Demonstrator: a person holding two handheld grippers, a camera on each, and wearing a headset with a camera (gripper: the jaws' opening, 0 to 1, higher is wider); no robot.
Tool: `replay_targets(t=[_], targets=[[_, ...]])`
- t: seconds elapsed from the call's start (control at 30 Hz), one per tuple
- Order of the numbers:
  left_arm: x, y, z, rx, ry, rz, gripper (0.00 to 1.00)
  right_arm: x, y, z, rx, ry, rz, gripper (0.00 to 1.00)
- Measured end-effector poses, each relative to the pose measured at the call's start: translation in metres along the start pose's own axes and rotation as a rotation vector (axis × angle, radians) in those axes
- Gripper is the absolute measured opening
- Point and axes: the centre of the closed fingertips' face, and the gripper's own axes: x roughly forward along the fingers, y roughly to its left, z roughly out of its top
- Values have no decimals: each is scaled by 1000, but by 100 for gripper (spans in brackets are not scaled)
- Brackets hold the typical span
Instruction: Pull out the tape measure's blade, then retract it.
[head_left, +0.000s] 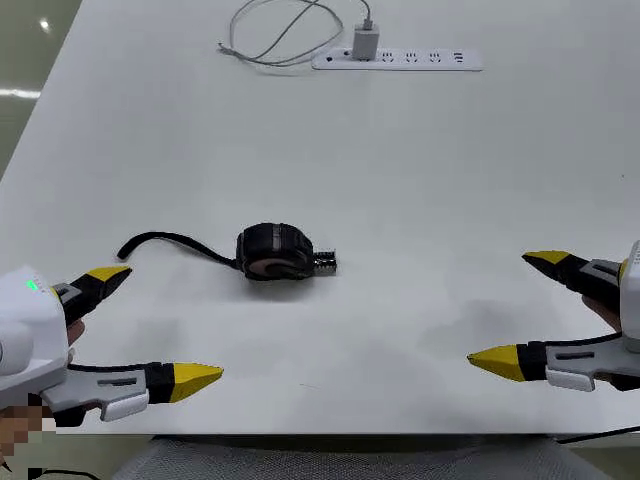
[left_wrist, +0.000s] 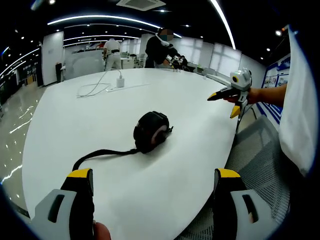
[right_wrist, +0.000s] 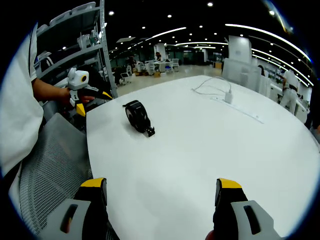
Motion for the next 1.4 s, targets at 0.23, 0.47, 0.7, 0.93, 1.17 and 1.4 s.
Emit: replay_targets(t=[0.23, 0.47, 0.7, 0.93, 1.17, 1.4], targets=[[0, 1, -1, -1, 0, 4, 99, 0, 2, -2, 2, 5, 0, 88], [1, 0, -3, 1, 4, 3, 98, 2, 4, -4, 1, 8, 4, 88], [6, 1, -2, 18, 11, -11, 98, 5, 3, -2, -8, 10, 9, 88], [19, 2, 6, 58, 21, -44, 97, 14, 1, 3, -35, 16, 28, 87], [36, 2, 15, 106, 34, -90, 95, 28, -2, 9, -62, 17, 57, 85], [51, 2, 22, 140, 53, -126, 93, 43, 0, 18, -97, 26, 96, 82]])
